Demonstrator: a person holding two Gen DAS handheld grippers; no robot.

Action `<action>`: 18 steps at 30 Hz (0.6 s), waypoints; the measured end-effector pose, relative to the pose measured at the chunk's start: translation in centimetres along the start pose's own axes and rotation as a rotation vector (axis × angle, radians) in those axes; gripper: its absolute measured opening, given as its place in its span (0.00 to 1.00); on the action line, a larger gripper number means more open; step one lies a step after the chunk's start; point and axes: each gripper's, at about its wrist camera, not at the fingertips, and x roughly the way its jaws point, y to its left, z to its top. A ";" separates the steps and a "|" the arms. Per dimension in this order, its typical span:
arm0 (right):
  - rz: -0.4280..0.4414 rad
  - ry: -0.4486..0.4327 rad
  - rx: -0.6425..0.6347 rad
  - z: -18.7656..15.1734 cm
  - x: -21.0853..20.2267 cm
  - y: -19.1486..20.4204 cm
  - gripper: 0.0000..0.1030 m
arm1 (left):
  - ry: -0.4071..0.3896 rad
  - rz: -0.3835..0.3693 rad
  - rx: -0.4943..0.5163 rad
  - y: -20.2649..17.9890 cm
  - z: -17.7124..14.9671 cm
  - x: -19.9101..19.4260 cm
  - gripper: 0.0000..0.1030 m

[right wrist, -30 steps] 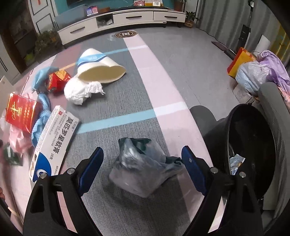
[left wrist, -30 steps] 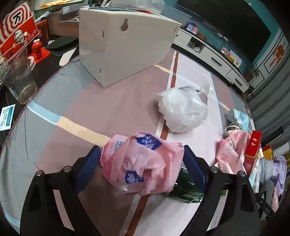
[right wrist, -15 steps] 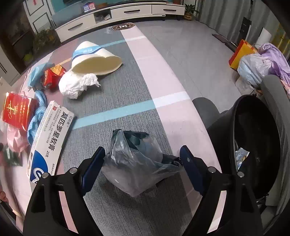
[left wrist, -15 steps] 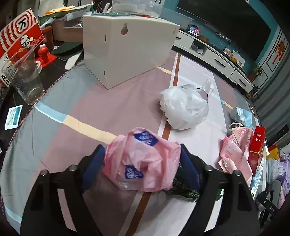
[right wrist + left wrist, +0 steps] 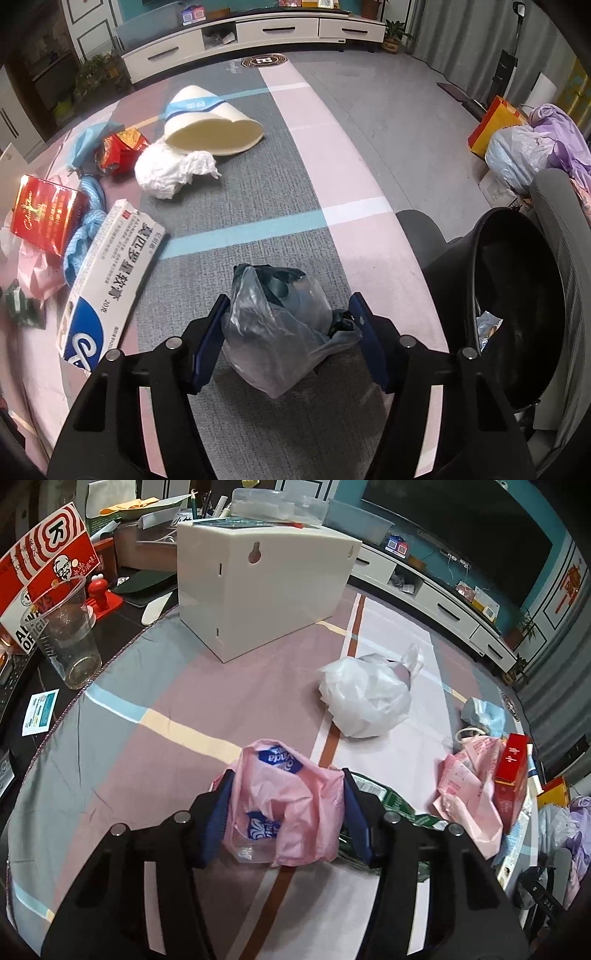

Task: Collect trash
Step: 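Lift the pink bag and grey bag and carry both toward the black bin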

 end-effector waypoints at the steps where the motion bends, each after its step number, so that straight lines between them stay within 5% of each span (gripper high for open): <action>1: 0.003 -0.006 -0.002 0.0 -0.2 0.1 0.63 | -0.003 -0.004 0.001 -0.1 0.0 -0.3 0.54; 18: 0.108 -0.074 -0.012 0.1 -3.3 1.5 0.63 | -0.063 -0.122 0.131 -3.8 -2.2 -6.2 0.55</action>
